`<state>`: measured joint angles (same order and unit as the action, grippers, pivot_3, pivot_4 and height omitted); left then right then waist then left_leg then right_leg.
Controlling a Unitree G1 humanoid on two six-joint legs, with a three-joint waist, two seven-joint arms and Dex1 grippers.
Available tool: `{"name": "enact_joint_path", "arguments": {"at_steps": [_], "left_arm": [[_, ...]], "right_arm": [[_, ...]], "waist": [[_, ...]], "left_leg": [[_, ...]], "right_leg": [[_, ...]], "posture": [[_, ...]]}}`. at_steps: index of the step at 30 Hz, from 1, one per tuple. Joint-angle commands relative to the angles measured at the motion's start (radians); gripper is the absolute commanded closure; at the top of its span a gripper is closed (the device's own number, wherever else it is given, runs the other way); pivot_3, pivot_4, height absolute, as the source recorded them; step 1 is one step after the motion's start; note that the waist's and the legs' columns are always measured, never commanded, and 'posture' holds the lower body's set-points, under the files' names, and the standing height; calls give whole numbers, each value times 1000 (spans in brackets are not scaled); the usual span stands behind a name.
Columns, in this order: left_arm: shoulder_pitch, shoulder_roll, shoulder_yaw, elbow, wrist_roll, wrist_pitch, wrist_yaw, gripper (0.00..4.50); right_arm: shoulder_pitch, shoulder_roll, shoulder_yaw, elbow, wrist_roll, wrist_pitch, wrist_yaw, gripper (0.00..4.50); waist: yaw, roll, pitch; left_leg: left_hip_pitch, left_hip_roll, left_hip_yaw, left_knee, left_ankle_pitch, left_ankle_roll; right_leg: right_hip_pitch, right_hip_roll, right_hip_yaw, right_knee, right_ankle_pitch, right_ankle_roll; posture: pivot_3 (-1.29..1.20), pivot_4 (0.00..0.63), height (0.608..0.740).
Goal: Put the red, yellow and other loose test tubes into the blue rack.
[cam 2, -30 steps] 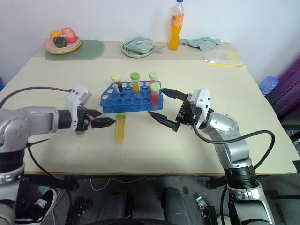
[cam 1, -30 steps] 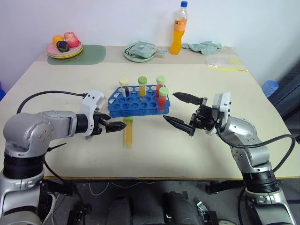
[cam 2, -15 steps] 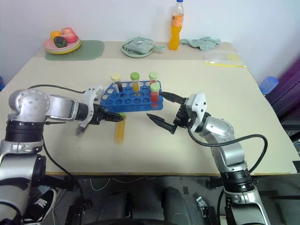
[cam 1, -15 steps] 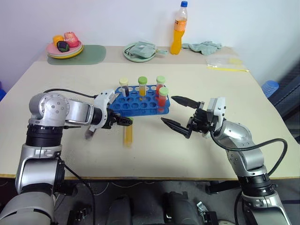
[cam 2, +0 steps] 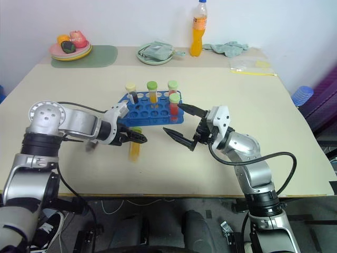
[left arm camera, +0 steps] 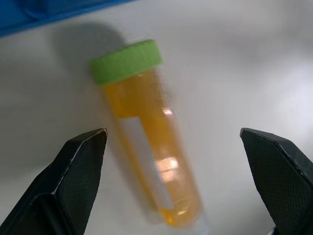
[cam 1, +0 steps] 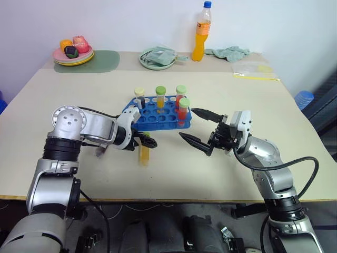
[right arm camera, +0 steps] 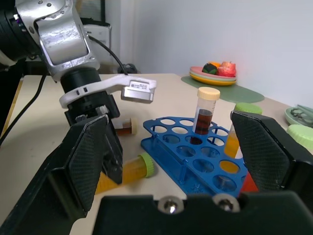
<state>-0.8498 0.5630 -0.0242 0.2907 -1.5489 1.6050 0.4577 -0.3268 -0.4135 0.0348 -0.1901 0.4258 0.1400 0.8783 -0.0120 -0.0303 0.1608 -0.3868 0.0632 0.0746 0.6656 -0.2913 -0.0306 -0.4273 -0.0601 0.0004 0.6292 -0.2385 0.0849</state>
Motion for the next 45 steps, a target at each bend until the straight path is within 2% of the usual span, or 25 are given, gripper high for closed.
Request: {"name": "enact_joint_path", "arguments": {"at_steps": [1, 5, 7, 8, 13, 14, 20, 25, 29, 33, 35, 38, 41, 45], "left_arm": [[51, -7, 21, -25, -122, -37, 133, 0], [83, -3, 0, -44, -219, -120, 258, 0], [89, -1, -19, -53, -268, -163, 313, 532], [92, -3, -24, -55, -283, -185, 342, 835], [122, 6, -62, -83, -379, -277, 448, 3343], [125, 11, -71, -90, -396, -292, 464, 3662], [135, 47, -70, -147, -421, -344, 457, 3757], [159, 106, -14, -344, -217, -368, 227, 3757], [294, 173, -25, -647, 241, -671, -384, 3757], [408, 225, -59, -679, 562, -911, -663, 3757], [451, 224, -94, -639, 776, -1136, -802, 3757], [451, 143, -124, -495, 972, -1393, -927, 3757], [412, 25, -130, -345, 1079, -1574, -997, 3757], [345, -141, -125, -139, 1210, -1806, -1010, 3757]], "right_arm": [[-1, 3, -8, -11, 1, -16, -7, 57], [2, 3, -11, -12, -4, -17, -11, 57], [2, 3, -12, -9, -7, -18, -13, 0], [2, 4, -12, -8, -9, -19, -13, 0], [3, 5, -13, -7, -15, -21, -19, 0], [4, 5, -12, -9, -15, -19, -20, 0], [11, 1, -13, -13, -20, -18, -27, 0], [19, -5, -20, -16, -24, -21, -33, 0], [62, -49, -65, -38, -5, -4, -21, 0], [140, -123, -121, -81, 41, 33, 11, 0], [167, -149, -142, -116, 69, 61, 13, 0], [179, -170, -161, -139, 91, 94, 11, 0], [173, -173, -166, -146, 86, 95, -4, 0], [167, -176, -185, -161, 81, 105, -38, 0]], "waist": [[-1, 0, 0], [0, 0, 0], [0, 0, 0], [0, 0, 0], [3, 0, 0], [3, 0, 0], [1, 0, 0], [1, 0, 0], [1, 1, 0], [6, 1, 0], [5, 1, 0], [5, 2, 0], [7, 1, -1], [22, 1, 0]], "left_leg": [[0, 0, 0, 0, 0, -1], [1, 0, 0, 0, 2, -3], [1, 0, 0, 0, 2, -4], [1, 0, 0, 0, 2, -4], [1, -1, 0, 0, 2, -4], [1, -1, 0, 0, 2, -4], [1, -1, 0, 0, 2, -4], [1, -1, 0, 0, 3, -5], [1, -1, 1, -2, 5, -9], [0, -1, 1, -2, 4, -8], [-1, -1, 1, -2, 2, -5], [-2, -1, 2, -3, 2, -4], [-2, -1, 1, -2, 2, -4], [-4, -1, 2, -1, 1, -1]], "right_leg": [[0, 0, 0, 0, 0, 0], [1, -1, 0, 1, 0, 0], [1, -1, 0, 1, 0, 0], [1, -1, 0, 1, 0, 0], [1, -1, 0, 1, 0, 0], [1, -2, 0, 1, 0, 0], [1, -1, 0, 1, 0, 0], [1, 0, 0, 0, -1, -1], [1, 0, 0, -2, -2, -4], [1, -1, 0, -5, -2, -4], [1, -1, 0, -7, -2, -4], [1, 0, 0, -9, -2, -5], [1, 0, 0, -10, -2, -5], [1, 0, 0, -12, -1, -4]], "posture": [[0, 150, 740], [0, 150, 740], [0, 150, 740], [0, 150, 740], [0, 150, 740], [0, 150, 740], [0, 150, 740], [0, 150, 740], [0, 150, 740], [0, 150, 740], [0, 150, 740], [0, 150, 740], [0, 150, 740], [0, 150, 740]]}}
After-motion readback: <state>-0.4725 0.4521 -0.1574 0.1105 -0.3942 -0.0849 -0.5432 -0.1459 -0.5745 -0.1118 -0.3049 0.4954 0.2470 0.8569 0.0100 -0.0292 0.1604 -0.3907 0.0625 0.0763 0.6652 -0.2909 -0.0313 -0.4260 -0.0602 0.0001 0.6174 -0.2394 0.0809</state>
